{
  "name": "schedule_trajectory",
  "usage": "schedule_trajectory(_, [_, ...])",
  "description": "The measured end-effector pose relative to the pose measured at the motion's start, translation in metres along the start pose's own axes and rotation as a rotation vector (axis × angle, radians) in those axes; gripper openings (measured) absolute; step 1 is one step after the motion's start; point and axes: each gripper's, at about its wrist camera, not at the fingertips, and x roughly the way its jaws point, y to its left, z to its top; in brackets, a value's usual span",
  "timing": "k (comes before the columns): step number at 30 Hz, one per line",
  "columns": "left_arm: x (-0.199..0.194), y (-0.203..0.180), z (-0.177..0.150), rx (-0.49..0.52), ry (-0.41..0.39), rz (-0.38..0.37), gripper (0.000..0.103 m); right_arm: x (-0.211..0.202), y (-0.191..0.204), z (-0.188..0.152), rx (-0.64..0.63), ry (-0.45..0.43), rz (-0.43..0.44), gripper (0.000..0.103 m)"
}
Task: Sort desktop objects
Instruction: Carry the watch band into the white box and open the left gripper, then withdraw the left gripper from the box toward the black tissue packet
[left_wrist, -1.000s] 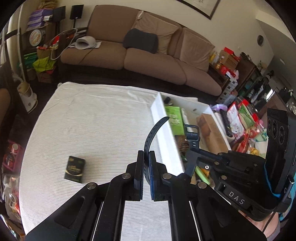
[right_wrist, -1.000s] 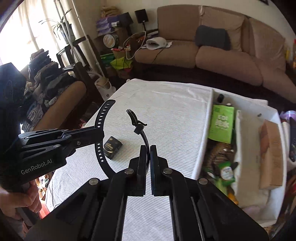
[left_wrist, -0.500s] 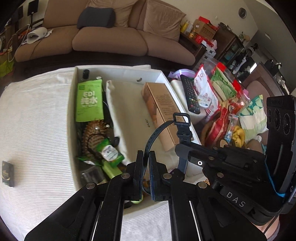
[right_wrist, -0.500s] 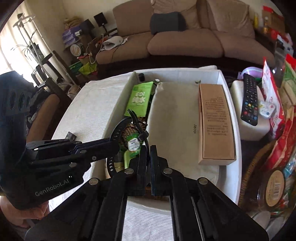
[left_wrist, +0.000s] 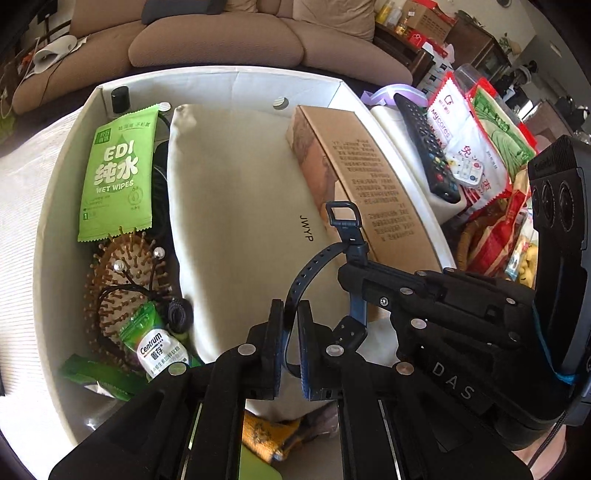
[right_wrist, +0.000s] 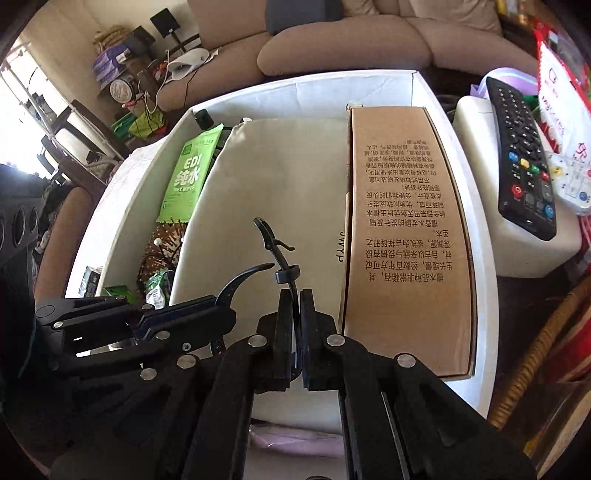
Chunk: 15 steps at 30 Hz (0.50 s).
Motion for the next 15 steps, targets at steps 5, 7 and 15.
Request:
schedule_trajectory(5, [0.001, 0.005, 0.0, -0.013, -0.012, -0.006, 0.016, 0.008, 0.001, 0.001, -0.01, -0.006, -0.017, 0.013])
schedule_trajectory(7, [-0.003, 0.009, 0.001, -0.02, -0.017, -0.012, 0.019, 0.005, 0.002, 0.002, -0.007, -0.017, -0.007, 0.017])
schedule_trajectory(15, [-0.053, 0.019, -0.004, -0.029, -0.102, -0.009, 0.047, -0.034, 0.007, 0.0, 0.007, -0.086, -0.019, 0.026])
